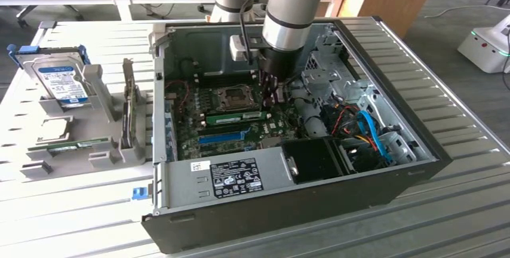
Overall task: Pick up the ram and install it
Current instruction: 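Press down the ram until it locks into place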
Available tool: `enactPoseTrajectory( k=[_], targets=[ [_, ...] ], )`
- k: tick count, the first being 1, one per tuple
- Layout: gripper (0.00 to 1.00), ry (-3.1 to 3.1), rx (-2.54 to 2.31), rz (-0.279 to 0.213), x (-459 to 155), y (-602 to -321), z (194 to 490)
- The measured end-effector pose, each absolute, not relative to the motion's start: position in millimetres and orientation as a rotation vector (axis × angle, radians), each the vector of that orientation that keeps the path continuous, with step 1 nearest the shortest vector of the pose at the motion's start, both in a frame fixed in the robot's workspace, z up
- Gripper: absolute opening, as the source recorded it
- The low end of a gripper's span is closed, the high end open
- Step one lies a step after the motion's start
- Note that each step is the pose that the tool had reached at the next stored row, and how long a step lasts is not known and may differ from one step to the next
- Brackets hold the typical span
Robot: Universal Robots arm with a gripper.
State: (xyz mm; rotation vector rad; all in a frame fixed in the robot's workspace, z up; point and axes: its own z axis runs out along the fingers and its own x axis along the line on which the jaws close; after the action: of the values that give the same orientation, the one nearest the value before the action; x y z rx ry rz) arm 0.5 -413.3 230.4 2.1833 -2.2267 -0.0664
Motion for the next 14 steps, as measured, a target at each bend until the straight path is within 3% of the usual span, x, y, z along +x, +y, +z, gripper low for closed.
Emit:
enactPoseTrajectory(
  k=[14],
  targets=[
    [0.11,-2.227,2.183,-0.067,0.4,-413.1,228.6]
  ],
)
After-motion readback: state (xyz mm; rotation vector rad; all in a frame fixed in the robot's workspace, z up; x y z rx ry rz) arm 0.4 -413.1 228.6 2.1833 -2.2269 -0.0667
